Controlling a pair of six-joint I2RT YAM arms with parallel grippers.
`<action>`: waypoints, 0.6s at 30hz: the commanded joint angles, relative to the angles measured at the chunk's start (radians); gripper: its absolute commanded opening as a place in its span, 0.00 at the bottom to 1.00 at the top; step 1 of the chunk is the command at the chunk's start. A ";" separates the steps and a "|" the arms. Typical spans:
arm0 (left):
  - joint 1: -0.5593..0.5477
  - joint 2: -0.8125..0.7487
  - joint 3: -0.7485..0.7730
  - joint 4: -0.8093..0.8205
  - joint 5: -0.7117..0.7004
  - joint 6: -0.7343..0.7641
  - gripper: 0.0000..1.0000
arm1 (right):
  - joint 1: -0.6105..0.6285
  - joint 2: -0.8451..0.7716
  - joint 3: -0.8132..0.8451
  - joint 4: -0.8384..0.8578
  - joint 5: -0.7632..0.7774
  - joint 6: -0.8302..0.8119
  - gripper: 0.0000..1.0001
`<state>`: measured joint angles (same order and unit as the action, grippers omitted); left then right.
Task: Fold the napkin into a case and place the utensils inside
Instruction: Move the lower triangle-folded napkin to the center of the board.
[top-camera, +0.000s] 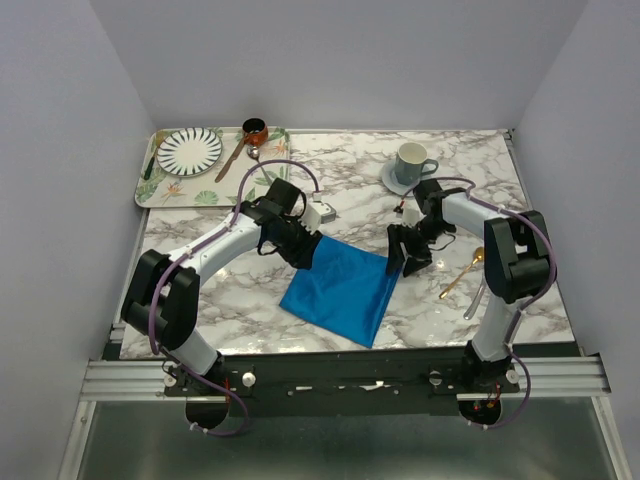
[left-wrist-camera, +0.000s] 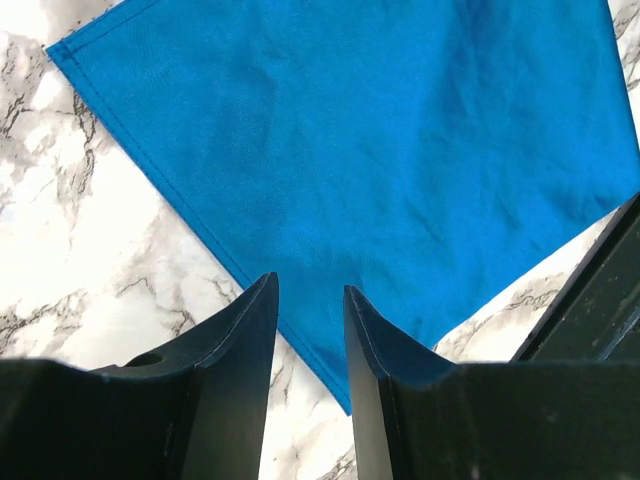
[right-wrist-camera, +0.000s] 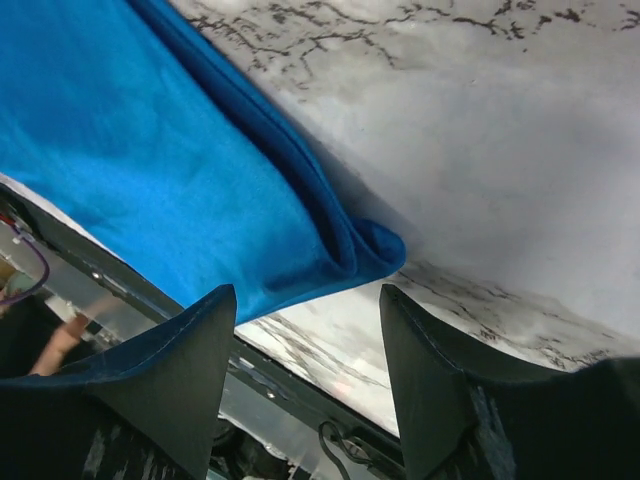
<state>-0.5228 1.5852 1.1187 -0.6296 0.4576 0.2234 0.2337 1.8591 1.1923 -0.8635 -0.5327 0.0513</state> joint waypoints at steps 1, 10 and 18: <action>0.024 -0.033 -0.025 0.024 0.000 -0.016 0.45 | -0.005 0.052 0.039 0.021 -0.015 0.044 0.67; 0.053 -0.042 -0.046 0.025 0.044 -0.009 0.44 | -0.008 0.126 0.064 0.037 -0.041 -0.042 0.28; 0.128 -0.039 -0.080 0.037 0.189 -0.042 0.44 | -0.007 0.225 0.180 -0.008 -0.281 -0.340 0.01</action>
<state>-0.4393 1.5726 1.0645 -0.6113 0.5156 0.2119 0.2295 2.0117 1.2831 -0.8497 -0.6319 -0.0948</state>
